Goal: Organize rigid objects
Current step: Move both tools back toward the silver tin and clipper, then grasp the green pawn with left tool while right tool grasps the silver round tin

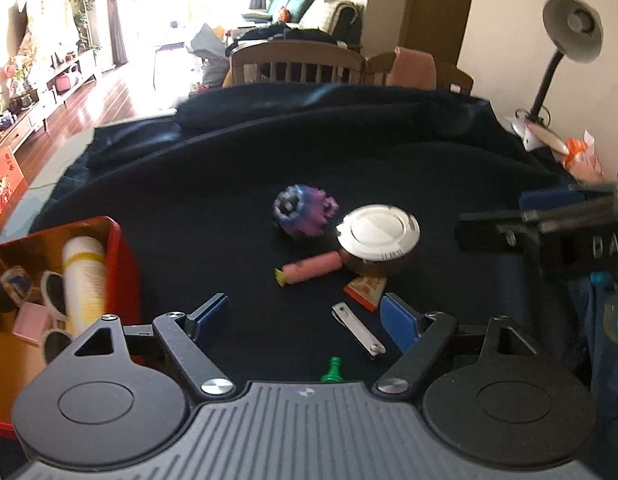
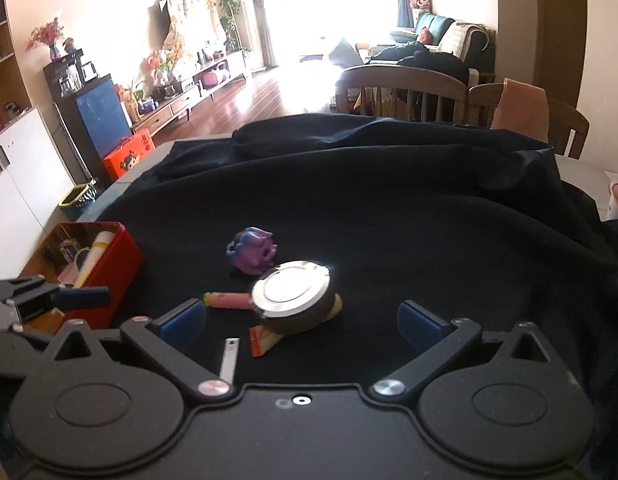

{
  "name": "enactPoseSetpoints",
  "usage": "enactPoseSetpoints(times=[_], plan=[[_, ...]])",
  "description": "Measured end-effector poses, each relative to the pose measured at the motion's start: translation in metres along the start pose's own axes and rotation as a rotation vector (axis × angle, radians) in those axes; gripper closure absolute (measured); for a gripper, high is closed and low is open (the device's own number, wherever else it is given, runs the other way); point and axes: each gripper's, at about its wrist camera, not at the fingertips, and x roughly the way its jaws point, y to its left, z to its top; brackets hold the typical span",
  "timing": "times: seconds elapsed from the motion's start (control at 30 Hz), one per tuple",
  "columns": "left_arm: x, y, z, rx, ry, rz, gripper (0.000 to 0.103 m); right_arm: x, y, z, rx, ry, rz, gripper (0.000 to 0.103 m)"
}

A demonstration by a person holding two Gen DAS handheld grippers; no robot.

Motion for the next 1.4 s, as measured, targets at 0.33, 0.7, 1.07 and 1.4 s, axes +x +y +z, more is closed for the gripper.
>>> enactPoseSetpoints(times=[0.33, 0.7, 1.07, 1.4], plan=[[0.032, -0.003, -0.021, -0.004, 0.097, 0.052, 0.021, 0.033, -0.008, 0.005, -0.064, 0.046, 0.031, 0.001], [0.041, -0.006, -0.040, 0.022, 0.128, 0.055, 0.021, 0.068, 0.009, 0.005, -0.243, 0.078, 0.072, 0.004], [0.037, -0.019, -0.043, 0.080, 0.119, -0.001, 0.065, 0.083, 0.015, 0.006, -0.262, 0.083, 0.067, 0.011], [0.038, -0.024, -0.042, 0.082, 0.117, -0.021, 0.086, 0.091, 0.019, 0.006, -0.269, 0.087, 0.026, 0.027]])
